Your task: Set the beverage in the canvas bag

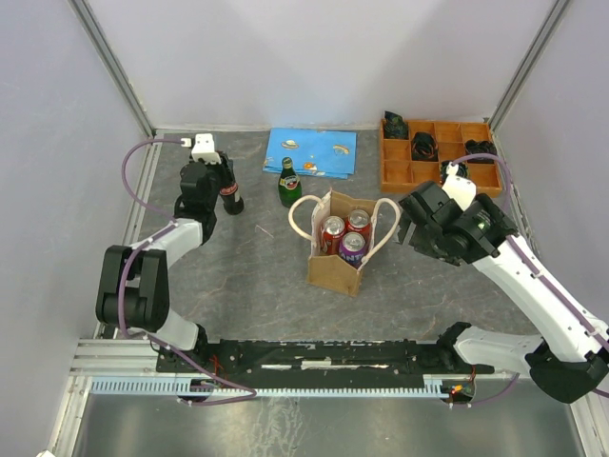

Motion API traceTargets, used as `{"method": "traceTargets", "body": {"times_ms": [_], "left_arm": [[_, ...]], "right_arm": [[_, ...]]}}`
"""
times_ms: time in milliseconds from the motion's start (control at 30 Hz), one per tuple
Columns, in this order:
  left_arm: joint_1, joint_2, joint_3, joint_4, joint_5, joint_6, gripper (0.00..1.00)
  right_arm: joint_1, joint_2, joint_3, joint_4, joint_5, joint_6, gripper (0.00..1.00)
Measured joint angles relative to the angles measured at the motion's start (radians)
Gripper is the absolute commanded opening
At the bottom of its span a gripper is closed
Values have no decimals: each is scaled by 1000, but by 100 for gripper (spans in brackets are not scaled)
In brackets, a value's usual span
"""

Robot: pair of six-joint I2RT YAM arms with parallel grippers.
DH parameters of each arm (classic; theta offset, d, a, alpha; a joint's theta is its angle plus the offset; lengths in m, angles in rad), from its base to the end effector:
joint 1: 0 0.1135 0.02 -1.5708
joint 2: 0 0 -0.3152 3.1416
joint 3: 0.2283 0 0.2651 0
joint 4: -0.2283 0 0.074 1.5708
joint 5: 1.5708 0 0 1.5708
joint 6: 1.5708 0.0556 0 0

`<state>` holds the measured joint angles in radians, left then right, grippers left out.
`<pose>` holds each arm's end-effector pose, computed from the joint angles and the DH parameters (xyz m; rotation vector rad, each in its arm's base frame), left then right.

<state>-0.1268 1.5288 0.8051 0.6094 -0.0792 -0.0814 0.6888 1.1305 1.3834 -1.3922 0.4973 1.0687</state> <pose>0.3662 -0.0422 0.2876 -0.0213 1.6854 -0.0897 0.1497 0.0889 0.4097 0.6066 2.4205 0.0167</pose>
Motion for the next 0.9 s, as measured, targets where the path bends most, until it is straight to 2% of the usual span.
{"method": "traceTargets", "body": {"times_ms": [67,100,300,500,767,900], "left_arm": [[0,0,-3,11,-2,5,6],[0,0,-5,14,-3,2,3],[0,-10,-4,-2,6,2,3],[0,-60,30,-155,61,3,3],[0,-84,214,-388,190,2,3],[0,-91,305,-431,229,0,3]], "right_arm": [[0,0,0,0,0,0,99],[0,0,0,0,0,0,99],[0,0,0,1,-1,0,99],[0,1,0,8,-2,0,99],[-2,1,-1,33,-8,0,99],[-2,1,-10,44,-9,0,99]]}}
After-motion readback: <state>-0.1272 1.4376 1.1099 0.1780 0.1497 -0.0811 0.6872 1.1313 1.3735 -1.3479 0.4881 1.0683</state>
